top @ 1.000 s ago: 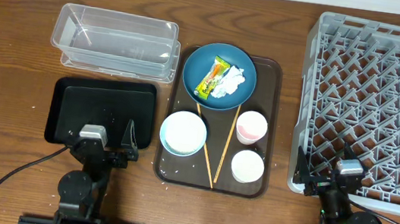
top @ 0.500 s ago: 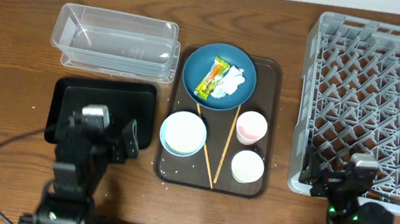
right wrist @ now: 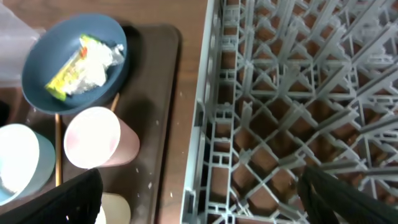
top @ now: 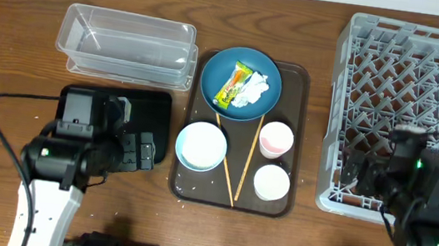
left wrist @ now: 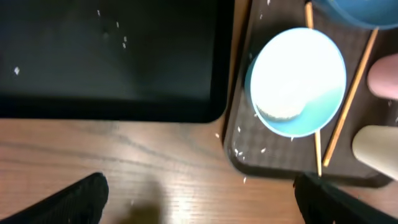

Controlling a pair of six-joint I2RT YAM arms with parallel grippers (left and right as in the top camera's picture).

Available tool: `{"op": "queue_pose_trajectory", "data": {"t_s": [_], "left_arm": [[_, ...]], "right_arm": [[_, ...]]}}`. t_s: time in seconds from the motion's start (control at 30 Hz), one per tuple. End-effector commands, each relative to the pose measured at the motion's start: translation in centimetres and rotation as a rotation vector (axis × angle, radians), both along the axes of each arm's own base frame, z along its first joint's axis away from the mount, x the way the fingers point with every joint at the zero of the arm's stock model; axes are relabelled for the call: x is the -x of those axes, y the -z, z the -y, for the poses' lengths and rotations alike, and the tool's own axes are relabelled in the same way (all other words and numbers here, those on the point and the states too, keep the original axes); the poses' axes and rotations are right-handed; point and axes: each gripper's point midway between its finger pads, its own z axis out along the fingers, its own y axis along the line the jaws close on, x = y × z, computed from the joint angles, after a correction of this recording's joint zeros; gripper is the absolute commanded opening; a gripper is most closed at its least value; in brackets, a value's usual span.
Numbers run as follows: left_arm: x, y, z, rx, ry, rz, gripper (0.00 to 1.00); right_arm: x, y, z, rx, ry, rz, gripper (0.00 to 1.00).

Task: Sort waste into correct bins and load items into the dishwasher rack
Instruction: 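Reach left gripper to the blue plate and grasp the white tissue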

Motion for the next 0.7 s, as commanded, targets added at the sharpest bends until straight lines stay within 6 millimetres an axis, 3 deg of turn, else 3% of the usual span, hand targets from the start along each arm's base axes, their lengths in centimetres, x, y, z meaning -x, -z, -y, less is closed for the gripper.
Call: {"op": "queue_pose_trajectory", "data": {"t_s": [0.0,0.17,0.3,0.5,0.67], "left_arm": [[-0.5,-0.6,0.6,0.04,0.005,0.01,0.98],[-3.4,-2.3,1.3,0.062,0.023,0.105,0.98],[-6.9,-4.0,2.6,0.061,0.078,0.131,0.98],[-13.5,-5.1,7.6,0.037,0.287,0.208,0.98],[-17.4,-2.7,12.9,0.02,0.465,0.269,0.98]], "right_arm": [[-0.5,-0.8,-0.3,0.021,-0.034,-0.012,0.99],[-0.3,-0.6,-0.4,0.016,-0.038,-0.028,0.99],[-0.4,-0.6,-0.4,0.016,-0.038,-0.025,0.99],[-0.3,-0.6,-0.4,0.016,-0.037,-0.029,0.99],[-0.2,-0.4,-0.4,0.016,-0.038,-0.035,0.99]]}}
